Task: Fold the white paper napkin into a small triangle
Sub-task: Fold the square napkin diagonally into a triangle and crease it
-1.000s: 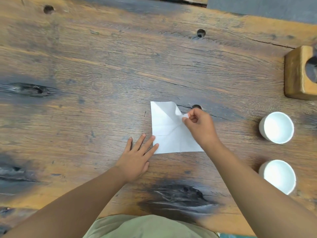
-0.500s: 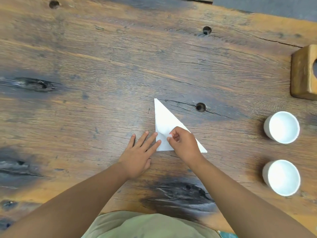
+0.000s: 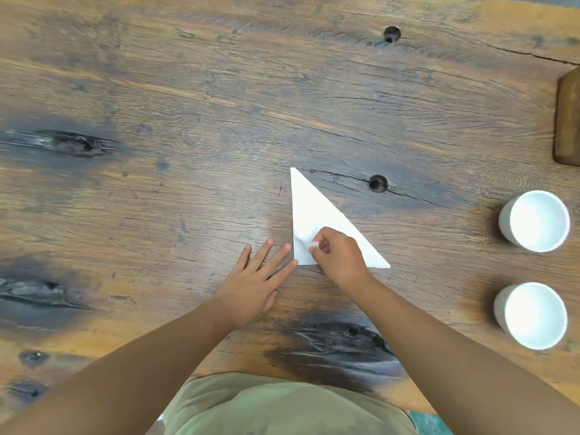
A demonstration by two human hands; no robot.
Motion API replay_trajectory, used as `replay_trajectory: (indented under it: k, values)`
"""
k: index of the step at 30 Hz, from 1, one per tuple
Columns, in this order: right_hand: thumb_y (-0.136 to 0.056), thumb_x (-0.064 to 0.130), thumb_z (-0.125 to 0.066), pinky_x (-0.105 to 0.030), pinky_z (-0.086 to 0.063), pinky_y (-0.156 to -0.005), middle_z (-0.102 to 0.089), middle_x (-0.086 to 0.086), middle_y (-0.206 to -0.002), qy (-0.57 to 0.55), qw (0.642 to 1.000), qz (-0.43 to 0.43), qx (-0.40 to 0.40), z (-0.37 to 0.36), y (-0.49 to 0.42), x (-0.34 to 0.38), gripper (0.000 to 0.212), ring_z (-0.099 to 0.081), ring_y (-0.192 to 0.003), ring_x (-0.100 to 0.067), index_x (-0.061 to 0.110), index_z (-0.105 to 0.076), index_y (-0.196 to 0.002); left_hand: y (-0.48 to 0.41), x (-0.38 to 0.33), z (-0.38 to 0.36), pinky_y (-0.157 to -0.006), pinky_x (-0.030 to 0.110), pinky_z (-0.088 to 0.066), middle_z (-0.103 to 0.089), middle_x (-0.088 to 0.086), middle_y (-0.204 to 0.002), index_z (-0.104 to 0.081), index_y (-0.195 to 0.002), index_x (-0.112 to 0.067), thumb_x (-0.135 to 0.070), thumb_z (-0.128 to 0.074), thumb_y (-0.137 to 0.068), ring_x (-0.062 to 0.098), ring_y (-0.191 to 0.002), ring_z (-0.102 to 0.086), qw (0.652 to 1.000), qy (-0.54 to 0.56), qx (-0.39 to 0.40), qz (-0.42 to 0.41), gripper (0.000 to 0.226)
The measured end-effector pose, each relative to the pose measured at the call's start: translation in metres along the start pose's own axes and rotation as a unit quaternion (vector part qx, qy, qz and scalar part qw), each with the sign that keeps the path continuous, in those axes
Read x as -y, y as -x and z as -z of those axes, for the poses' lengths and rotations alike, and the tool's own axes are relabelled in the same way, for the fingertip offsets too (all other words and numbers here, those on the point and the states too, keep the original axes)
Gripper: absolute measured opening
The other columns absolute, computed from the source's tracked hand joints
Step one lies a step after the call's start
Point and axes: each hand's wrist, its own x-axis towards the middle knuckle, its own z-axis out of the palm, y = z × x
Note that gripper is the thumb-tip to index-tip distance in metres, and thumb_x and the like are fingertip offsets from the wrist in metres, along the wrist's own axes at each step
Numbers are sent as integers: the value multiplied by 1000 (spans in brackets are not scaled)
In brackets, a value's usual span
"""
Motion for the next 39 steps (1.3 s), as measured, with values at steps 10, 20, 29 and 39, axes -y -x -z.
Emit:
replay_trajectory:
  k: [10,20,29,39]
  values:
    - [-86,18,-69,-26,-46,-65,-60,11,-73,38,999,30,21,-2,3,4,9,-57,-68,-6,21,-61,-83,-2,0,0,-115,62,-21,0,7,-165,-9,-157,-26,-39,-47,-96,39,-150,-8,1000,-5,2,-3,73]
    - [-91,22,-64,-32,-51,-83,-62,5,-95,26,996,42,69,4,7,5,12,-58,-86,-10,17,-70,-100,-1,1,-3,-118,62,-13,13,14,-163,0,-157,-31,-37,-43,-98,40,-150,2,1000,-5,-6,-9,73]
    - [-95,-1,-46,-30,-48,-89,-68,-4,-109,31,997,44,55,10,10,6,30,-61,-102,-19,11,-68,-109,-2,3,-4,-114,66,-19,5,4,-165,-9,-157,-26,-39,-44,-98,44,-149,-5,999,-26,-8,-25,70]
    - [-90,29,-66,-47,-29,-116,-34,-15,-152,224,964,124,-68,8,16,-16,63,-30,-142,-33,9,-40,-143,-2,0,-1,-112,68,-22,-3,3,-166,-14,-157,-23,-39,-47,-97,45,-148,-7,999,-29,7,-24,70]
